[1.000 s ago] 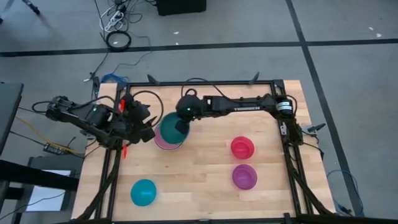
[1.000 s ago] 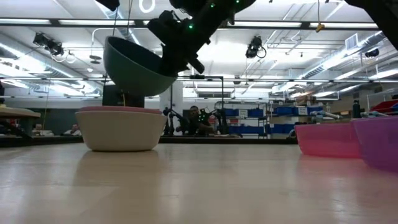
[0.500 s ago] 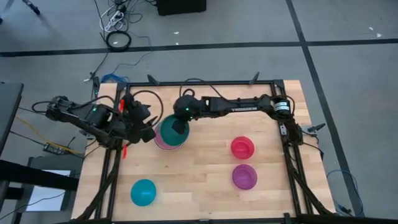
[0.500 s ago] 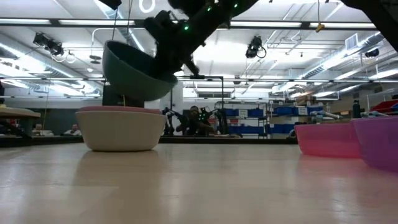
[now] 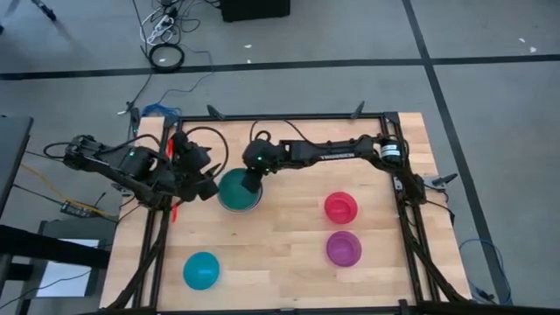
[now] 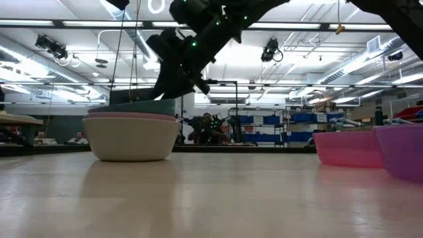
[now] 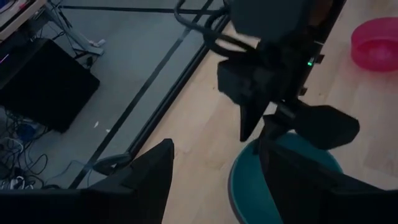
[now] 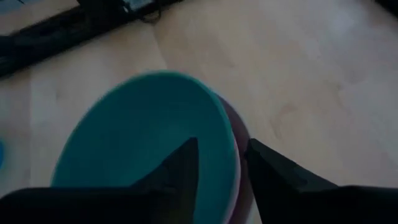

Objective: Nest bowls inside each other
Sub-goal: Stack the red bowl on top of the green bowl

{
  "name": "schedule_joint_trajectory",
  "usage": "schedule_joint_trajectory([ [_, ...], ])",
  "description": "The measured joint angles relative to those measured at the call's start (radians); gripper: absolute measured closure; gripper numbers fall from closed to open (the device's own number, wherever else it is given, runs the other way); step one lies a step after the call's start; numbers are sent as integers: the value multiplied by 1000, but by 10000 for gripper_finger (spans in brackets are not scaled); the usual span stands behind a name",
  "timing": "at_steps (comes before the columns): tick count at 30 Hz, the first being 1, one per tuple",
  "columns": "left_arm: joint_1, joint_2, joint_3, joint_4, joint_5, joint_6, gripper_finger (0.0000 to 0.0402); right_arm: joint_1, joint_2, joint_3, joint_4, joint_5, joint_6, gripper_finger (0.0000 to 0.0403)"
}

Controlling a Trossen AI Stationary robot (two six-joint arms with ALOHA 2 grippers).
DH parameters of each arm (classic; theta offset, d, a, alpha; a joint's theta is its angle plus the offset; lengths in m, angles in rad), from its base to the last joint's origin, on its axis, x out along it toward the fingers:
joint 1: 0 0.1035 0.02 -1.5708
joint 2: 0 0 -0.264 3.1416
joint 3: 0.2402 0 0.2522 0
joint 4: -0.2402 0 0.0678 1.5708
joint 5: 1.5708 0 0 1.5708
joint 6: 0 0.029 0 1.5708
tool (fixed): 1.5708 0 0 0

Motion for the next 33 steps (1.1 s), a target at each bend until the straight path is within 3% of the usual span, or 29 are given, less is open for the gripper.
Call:
schedule_joint_trajectory([
  [10, 0, 0, 0, -3, 0, 3, 156, 0, -53, 1, -53, 84, -23, 275],
  [19, -11, -14, 0, -127, 106, -84, 156, 40, -141, 1, -505, 348, -27, 277],
  [26, -84, -19, 0, -230, 193, -196, 156, 132, -262, 0, -839, 398, 141, 277],
  [33, -177, -17, 0, -229, 294, -237, 156, 263, -405, -135, -923, 372, 388, 277],
])
